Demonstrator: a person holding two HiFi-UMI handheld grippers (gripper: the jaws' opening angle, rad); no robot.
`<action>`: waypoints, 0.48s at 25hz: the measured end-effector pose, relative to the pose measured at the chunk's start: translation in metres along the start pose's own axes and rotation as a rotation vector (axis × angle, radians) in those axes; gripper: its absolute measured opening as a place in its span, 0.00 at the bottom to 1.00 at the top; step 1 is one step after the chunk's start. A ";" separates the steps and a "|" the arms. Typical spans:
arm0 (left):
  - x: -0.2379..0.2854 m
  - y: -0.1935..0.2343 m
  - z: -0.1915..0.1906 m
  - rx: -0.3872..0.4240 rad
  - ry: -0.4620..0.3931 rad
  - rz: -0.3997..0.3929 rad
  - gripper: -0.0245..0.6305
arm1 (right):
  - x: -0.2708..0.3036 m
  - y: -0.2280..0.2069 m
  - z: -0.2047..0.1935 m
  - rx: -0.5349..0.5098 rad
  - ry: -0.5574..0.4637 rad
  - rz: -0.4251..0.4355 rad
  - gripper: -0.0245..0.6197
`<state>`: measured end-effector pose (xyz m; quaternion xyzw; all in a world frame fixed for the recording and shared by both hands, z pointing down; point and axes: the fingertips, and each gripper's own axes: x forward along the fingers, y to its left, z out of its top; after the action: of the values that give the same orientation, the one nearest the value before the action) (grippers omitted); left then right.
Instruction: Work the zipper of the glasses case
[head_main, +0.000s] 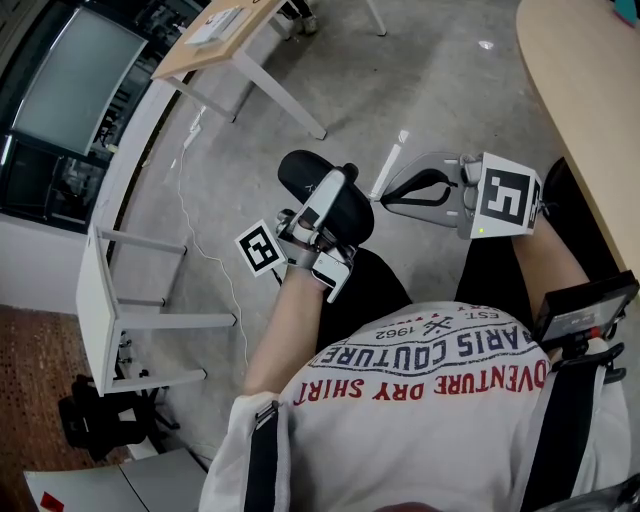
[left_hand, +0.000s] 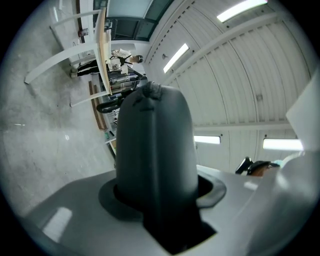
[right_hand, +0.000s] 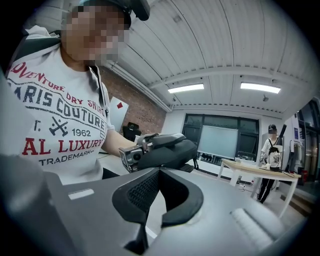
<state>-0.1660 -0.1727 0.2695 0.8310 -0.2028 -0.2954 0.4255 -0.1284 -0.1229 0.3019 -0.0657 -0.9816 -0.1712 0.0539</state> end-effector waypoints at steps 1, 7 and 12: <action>0.000 0.001 0.000 -0.003 -0.005 0.002 0.41 | 0.000 0.000 0.000 -0.001 0.000 -0.001 0.04; -0.002 0.007 0.009 -0.020 -0.077 0.037 0.41 | -0.001 0.000 -0.003 0.001 0.009 0.000 0.04; -0.004 0.012 0.020 -0.040 -0.153 0.060 0.41 | 0.000 -0.001 -0.005 0.008 0.004 -0.006 0.04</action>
<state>-0.1831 -0.1885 0.2714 0.7910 -0.2537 -0.3488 0.4339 -0.1282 -0.1256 0.3066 -0.0620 -0.9823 -0.1677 0.0554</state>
